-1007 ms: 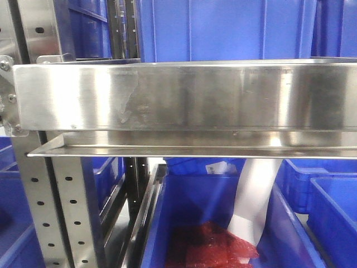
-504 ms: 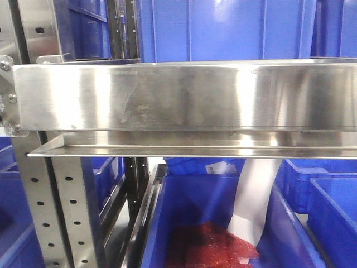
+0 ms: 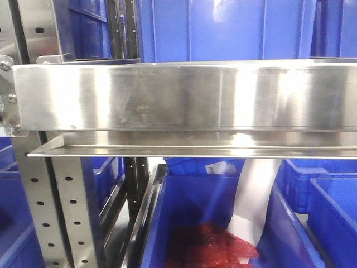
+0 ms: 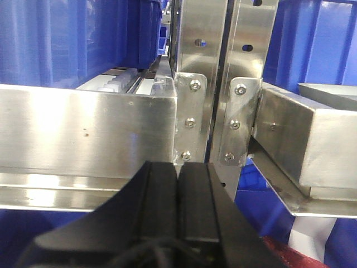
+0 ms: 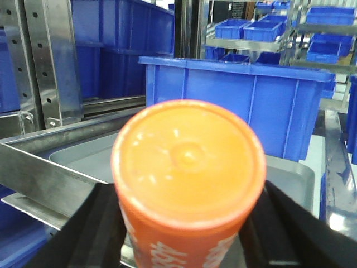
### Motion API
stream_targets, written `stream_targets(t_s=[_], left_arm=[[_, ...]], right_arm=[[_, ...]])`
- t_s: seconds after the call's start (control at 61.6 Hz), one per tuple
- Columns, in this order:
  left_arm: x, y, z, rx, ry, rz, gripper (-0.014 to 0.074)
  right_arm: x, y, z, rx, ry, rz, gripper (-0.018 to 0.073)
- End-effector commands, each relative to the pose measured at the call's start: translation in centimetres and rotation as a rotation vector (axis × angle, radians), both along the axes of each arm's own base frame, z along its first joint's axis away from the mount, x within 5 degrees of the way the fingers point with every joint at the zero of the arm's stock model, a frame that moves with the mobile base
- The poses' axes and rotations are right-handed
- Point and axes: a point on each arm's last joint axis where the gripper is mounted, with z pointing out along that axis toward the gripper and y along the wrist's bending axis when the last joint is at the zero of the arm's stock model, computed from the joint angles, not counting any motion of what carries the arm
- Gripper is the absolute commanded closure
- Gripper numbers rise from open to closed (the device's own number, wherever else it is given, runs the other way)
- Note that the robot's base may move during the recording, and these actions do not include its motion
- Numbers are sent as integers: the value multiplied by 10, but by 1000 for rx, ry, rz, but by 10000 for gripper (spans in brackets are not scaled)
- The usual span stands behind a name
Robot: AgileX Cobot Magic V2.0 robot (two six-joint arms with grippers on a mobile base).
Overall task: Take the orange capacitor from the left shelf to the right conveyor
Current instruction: 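Retract the right arm holding the cylinder away from the shelf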
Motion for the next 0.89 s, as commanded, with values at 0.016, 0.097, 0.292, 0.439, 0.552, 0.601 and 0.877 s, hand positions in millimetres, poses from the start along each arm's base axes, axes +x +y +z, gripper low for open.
stream_targets(t_s=[0.016, 0.097, 0.292, 0.439, 0.552, 0.601, 0.877], left_arm=[[-2, 0, 11, -17, -108, -6, 701], [-2, 0, 11, -17, -108, -6, 701], [-2, 0, 11, -17, -108, -6, 701], [-2, 0, 11, -17, -108, -6, 701], [-2, 0, 11, -17, -108, -6, 701], [-2, 0, 11, -17, -108, -6, 701], [-2, 0, 11, -17, -108, -6, 701]], right_arm=[[-1, -4, 18, 53, -117, -36, 503], [-1, -4, 18, 53, -117, -36, 503], [-1, -4, 18, 53, -117, -36, 503], [-1, -4, 18, 53, -117, -36, 503], [-1, -4, 18, 53, -117, -36, 503], [-1, -4, 18, 53, -117, -36, 503], [-1, -4, 18, 53, -117, -36, 503]])
